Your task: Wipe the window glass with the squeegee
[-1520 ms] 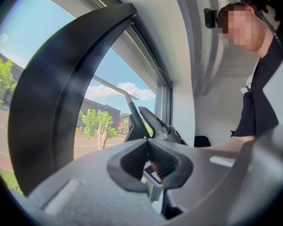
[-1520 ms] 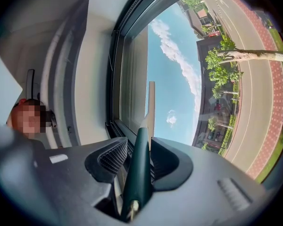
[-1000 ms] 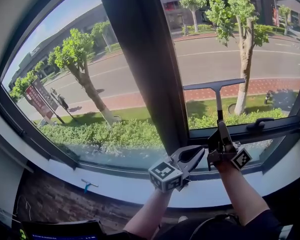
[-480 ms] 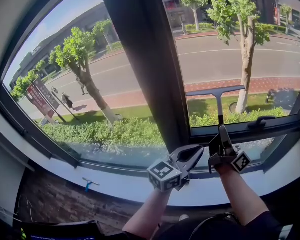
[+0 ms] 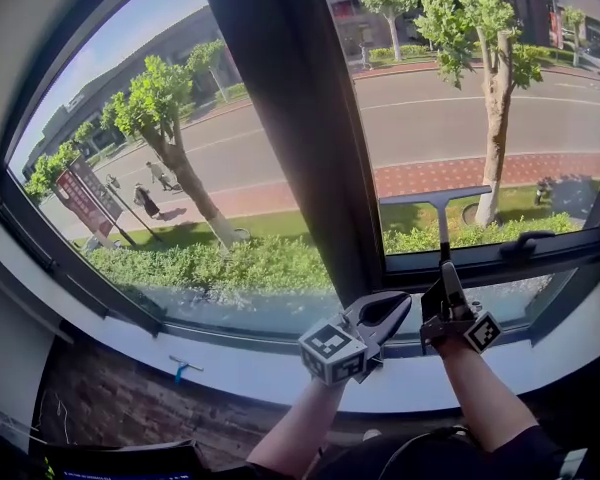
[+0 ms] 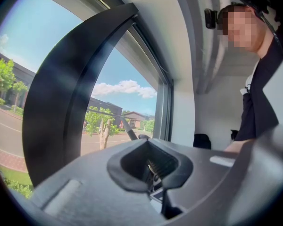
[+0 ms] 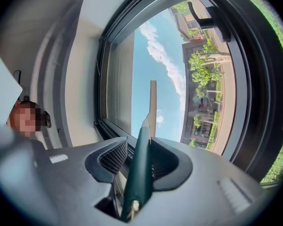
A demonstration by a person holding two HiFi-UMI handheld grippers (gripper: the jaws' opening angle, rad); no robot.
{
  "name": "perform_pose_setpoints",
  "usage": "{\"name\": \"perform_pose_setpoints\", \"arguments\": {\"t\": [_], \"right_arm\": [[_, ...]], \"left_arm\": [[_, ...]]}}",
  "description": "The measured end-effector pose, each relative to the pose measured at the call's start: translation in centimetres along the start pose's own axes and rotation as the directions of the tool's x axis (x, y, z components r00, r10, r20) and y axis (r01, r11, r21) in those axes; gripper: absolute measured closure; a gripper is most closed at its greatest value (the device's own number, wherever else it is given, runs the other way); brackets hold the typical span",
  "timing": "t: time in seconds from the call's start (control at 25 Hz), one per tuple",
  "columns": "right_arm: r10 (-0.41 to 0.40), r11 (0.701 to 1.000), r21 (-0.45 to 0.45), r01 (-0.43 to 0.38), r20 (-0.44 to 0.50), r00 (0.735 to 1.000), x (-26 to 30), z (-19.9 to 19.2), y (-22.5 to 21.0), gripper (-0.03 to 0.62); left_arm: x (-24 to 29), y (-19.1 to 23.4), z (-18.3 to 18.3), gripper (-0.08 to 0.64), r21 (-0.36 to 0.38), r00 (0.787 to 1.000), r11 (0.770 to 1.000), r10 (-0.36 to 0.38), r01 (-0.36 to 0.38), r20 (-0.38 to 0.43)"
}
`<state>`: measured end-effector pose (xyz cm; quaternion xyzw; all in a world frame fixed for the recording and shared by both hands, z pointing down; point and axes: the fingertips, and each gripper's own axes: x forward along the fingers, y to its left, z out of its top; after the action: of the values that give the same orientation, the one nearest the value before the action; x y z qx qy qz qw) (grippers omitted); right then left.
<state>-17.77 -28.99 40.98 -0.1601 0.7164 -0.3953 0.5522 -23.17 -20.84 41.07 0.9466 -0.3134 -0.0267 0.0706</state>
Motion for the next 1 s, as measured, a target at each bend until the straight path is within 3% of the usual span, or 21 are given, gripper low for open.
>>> {"name": "perform_pose_setpoints", "arguments": {"t": [0.12, 0.24, 0.4, 0.56, 0.6, 0.64, 0.68, 0.72, 0.76, 0.8, 0.84, 0.88, 0.92, 0.96, 1.0], "right_arm": [[-0.008, 0.999, -0.049, 0.008, -0.018, 1.0, -1.2, 0.5, -1.8, 0.434], [-0.024, 0.999, -0.041, 0.023, -0.018, 1.0, -1.1, 0.3, -2.7, 0.434], [-0.047, 0.988, -0.149, 0.039, -0.054, 0.997, -3.9, 1.3, -5.6, 0.434], [-0.046, 0.987, -0.157, 0.036, -0.061, 0.997, -4.9, 1.0, -6.2, 0.433], [-0.066, 0.986, -0.158, 0.056, -0.059, 0.996, -5.2, 1.0, -6.3, 0.433], [-0.136, 0.977, -0.173, 0.126, -0.052, 0.989, -6.2, 1.1, -6.8, 0.433], [-0.269, 0.945, -0.203, 0.257, -0.035, 0.962, -8.0, 1.5, -7.6, 0.432], [-0.44, 0.872, -0.241, 0.425, -0.008, 0.898, -10.3, 2.0, -8.6, 0.431], [-0.607, 0.76, -0.274, 0.59, 0.029, 0.794, -12.8, 2.6, -9.7, 0.431], [-0.736, 0.63, -0.294, 0.718, 0.067, 0.674, -15.1, 3.2, -10.8, 0.431], [-0.812, 0.527, -0.303, 0.794, 0.096, 0.576, -16.8, 3.6, -11.6, 0.431], [-0.832, 0.496, -0.303, 0.814, 0.104, 0.545, -17.5, 3.6, -12.0, 0.431], [-0.786, 0.568, -0.294, 0.769, 0.084, 0.612, -16.7, 3.3, -11.9, 0.431], [-0.658, 0.718, -0.27, 0.642, 0.04, 0.752, -14.7, 2.6, -11.3, 0.431], [-0.463, 0.864, -0.226, 0.449, -0.006, 0.887, -12.1, 1.8, -10.5, 0.431]], "left_arm": [[0.2, 0.3, -0.6, 0.557, -0.007, 1.0, 1.0, 0.001, -0.001, -0.004], [0.4, 1.6, -1.2, 0.557, -0.012, 1.0, 1.0, 0.01, -0.01, -0.002], [0.6, 1.1, -1.1, 0.558, -0.02, 1.0, 1.0, -0.004, 0.003, -0.014], [0.8, 0.5, -1.2, 0.558, -0.025, 0.999, 0.999, -0.024, 0.023, -0.024], [0.8, 0.6, -1.2, 0.557, -0.025, 0.999, 0.999, -0.028, 0.027, -0.026], [0.9, 0.6, -1.3, 0.557, -0.024, 0.999, 0.999, -0.032, 0.031, -0.027], [0.9, 0.5, -1.3, 0.557, -0.024, 0.999, 0.999, -0.035, 0.035, -0.028], [0.9, 0.5, -1.5, 0.557, -0.025, 0.999, 0.999, -0.038, 0.037, -0.03], [0.9, 0.5, -1.6, 0.557, -0.027, 0.999, 0.999, -0.04, 0.039, -0.031], [1.0, 0.5, -1.7, 0.557, -0.029, 0.999, 0.999, -0.041, 0.04, -0.032], [1.0, 0.5, -1.9, 0.557, -0.03, 0.999, 0.999, -0.042, 0.042, -0.032], [1.0, 0.5, -1.9, 0.557, -0.031, 0.999, 0.999, -0.044, 0.043, -0.032], [1.1, 0.5, -2.0, 0.557, -0.032, 0.999, 0.999, -0.044, 0.043, -0.032], [1.0, 0.6, -2.1, 0.557, -0.033, 0.999, 0.999, -0.043, 0.042, -0.033], [1.0, 0.6, -2.1, 0.557, -0.035, 0.999, 0.999, -0.042, 0.04, -0.035]]}}
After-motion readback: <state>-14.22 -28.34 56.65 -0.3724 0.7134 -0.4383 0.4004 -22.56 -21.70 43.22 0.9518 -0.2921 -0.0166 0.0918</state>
